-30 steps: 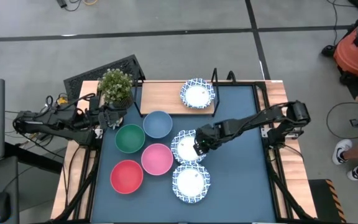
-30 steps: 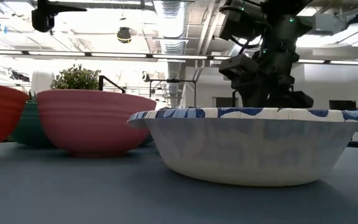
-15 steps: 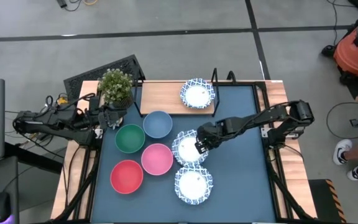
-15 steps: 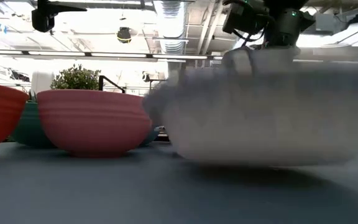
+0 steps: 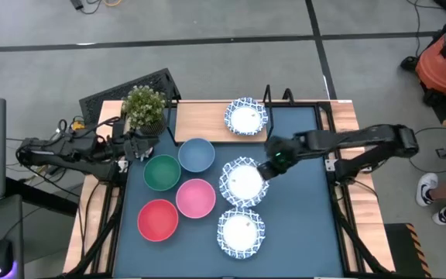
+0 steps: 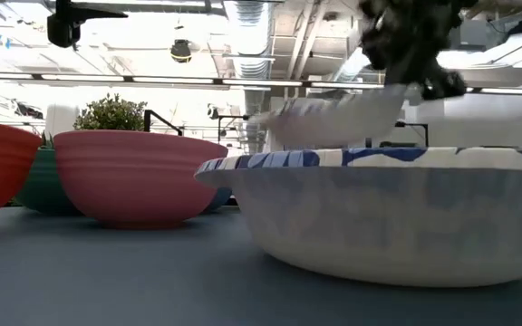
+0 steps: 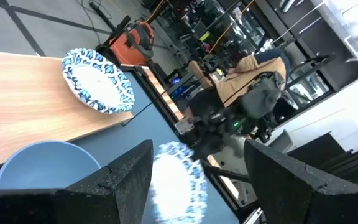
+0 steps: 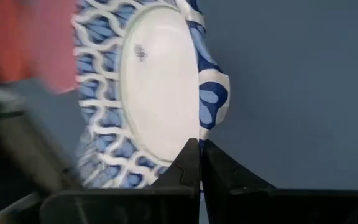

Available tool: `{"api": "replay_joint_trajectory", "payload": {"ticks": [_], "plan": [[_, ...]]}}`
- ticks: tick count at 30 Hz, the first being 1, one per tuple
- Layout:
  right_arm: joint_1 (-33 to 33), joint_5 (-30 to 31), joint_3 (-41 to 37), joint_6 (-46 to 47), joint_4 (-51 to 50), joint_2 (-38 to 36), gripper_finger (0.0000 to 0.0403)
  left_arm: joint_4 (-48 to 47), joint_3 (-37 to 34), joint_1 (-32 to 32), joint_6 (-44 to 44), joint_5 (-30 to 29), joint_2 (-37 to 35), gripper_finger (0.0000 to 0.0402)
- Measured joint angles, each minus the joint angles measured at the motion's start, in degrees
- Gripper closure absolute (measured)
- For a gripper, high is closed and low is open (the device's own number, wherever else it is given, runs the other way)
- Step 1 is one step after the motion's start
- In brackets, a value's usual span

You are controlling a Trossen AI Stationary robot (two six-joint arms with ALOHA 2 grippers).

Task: Place and stack bowls onto a shelf
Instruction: Stack the white bowl on top of the white bowl on the shelf

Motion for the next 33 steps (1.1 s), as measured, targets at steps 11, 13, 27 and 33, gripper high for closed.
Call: {"api": "replay_joint_trajectory", "payload": {"ticks": [11, 13, 27, 33], "plan": [[-16.44, -1.52, 12.03, -16.08, -0.65, -10.26, 0.0382, 0.44, 0.0, 0.01, -0.14, 0.05, 1.28, 0.0166], [-21.47, -1.78, 16.8, -22.23, -2.33, -8.85, 0.0382, 0.43, 0.0, -0.01, -0.85, 0.05, 1.26, 0.0166], [-43.13, -6.09, 48.34, -57.44, -18.25, 16.14, 0.0382, 0.11, 0.0, 0.01, 0.31, 0.94, 1.26, 0.0166], [-44.97, -7.17, 57.12, -66.58, -24.72, 28.06, 0.0382, 0.08, 0.0, 0.01, 1.46, 1.14, 1.26, 0.0166]]}}
